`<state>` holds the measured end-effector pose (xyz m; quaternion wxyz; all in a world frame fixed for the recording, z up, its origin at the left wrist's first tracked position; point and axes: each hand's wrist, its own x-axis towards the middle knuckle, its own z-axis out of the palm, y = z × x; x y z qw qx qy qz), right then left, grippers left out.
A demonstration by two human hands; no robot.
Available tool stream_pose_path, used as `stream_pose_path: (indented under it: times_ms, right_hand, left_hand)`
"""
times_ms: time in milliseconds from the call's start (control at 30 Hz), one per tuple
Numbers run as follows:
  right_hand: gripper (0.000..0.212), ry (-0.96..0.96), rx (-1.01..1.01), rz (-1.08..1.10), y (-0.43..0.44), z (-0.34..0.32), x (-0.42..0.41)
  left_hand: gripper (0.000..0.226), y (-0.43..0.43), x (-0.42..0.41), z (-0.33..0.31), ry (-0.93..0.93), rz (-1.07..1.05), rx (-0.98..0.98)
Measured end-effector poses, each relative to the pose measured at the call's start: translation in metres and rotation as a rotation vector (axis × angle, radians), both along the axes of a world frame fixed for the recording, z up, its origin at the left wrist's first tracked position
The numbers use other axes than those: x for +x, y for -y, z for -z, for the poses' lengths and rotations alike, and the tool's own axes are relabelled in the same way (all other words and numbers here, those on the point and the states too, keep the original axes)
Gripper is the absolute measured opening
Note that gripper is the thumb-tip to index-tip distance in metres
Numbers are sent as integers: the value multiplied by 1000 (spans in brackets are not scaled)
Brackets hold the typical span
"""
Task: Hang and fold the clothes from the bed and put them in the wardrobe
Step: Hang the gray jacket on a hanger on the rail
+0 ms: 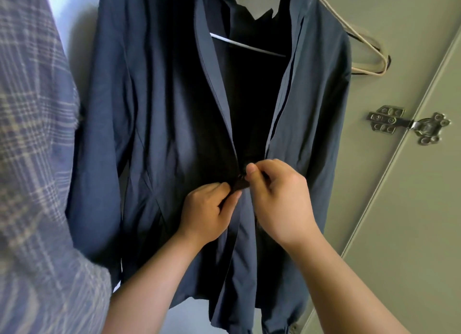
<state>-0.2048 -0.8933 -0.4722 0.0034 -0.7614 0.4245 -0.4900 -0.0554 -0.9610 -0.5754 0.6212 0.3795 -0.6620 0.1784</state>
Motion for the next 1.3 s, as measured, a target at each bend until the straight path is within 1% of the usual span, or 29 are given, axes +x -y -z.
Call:
stream_pose_path:
  times_ms: [167, 267, 333, 400, 467, 567, 667, 800, 933, 1100, 1300]
  right_hand:
    - [29, 52, -139, 20, 4, -30, -4]
    - [28, 35, -177, 39, 4, -35, -4]
    - [27, -2, -171, 44, 3, -31, -6]
    - [26, -20, -164, 34, 5, -28, -10]
    - [25, -35, -161, 28, 7, -30, -13]
    - [25, -47, -162, 14, 10, -35, -14]
    - [24, -37, -158, -9, 12, -39, -14]
    - [24, -58, -195, -4, 15, -40, -12]
    - [24, -87, -241, 53, 20, -52, -9]
    - [27, -117, -300, 126, 28, -88, -7]
    - [28, -65, -424, 185, 39, -127, -4]
  left_hand:
    - [39, 1, -2, 2, -13, -58, -14]
    - [42, 0, -2, -2, 3, -82, -1]
    - [39, -1, -2, -5, 26, -150, 45]
    - [32, -1, -3, -13, 9, -201, 97]
    - [29, -2, -6, -30, -41, -178, 99]
    - [33, -3, -10, -61, -80, -127, -34]
    - [41, -1, -12, -85, -70, -181, -101]
    - [35, 1, -12, -91, 31, -206, -101]
    - [32, 0, -9, -91, 33, -176, -84]
    - [33, 3, -7, -91, 51, -112, -78]
    - [37, 6, 4, -93, 93, -176, -46]
